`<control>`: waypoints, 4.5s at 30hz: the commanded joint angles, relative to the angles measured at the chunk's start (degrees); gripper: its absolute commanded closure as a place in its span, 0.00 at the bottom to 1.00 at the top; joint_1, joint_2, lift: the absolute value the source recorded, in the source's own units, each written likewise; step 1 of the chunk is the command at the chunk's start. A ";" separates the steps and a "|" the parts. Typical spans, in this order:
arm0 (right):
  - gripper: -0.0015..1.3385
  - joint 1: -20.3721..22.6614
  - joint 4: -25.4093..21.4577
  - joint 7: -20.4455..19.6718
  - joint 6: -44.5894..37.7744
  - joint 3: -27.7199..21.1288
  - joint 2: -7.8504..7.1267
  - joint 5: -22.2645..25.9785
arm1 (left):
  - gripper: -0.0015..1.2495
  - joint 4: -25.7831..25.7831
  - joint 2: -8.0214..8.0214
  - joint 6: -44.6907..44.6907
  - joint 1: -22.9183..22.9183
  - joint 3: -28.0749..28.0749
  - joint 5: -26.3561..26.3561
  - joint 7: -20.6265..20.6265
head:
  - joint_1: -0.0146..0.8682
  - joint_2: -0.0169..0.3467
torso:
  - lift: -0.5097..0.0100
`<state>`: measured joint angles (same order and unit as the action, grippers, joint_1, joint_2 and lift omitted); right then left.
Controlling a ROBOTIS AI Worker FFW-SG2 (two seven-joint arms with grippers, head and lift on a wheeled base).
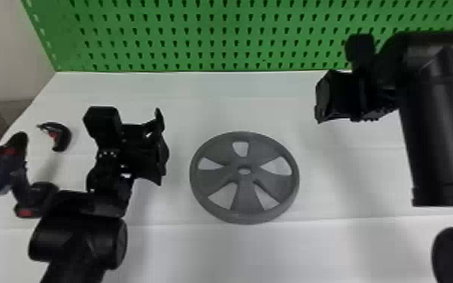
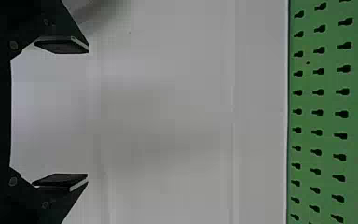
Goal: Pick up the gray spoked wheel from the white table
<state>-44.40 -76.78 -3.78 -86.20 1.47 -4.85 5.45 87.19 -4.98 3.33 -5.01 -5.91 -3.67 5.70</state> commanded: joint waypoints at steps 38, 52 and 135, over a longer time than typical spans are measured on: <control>0.23 -9.83 25.45 0.00 -3.88 10.40 -4.47 14.59 | 0.10 -0.97 -0.29 -0.87 -1.05 -1.47 0.50 -0.25 | 0.89 0.14 | 0.77; 0.23 -9.57 27.47 0.00 -3.88 12.77 -5.87 18.63 | 0.10 -1.23 -0.29 -0.87 -1.23 -1.74 0.50 -0.25 | 0.89 0.14 | 0.77; 0.23 -14.49 32.48 -11.60 8.59 28.33 1.07 29.88 | 0.10 -1.85 -0.38 -0.87 -1.84 -1.74 0.15 -0.25 | 0.89 0.14 | 0.77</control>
<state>-59.01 -44.90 -8.94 -80.07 30.20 -4.09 28.81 85.36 -5.36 2.46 -6.99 -7.75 -3.52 5.45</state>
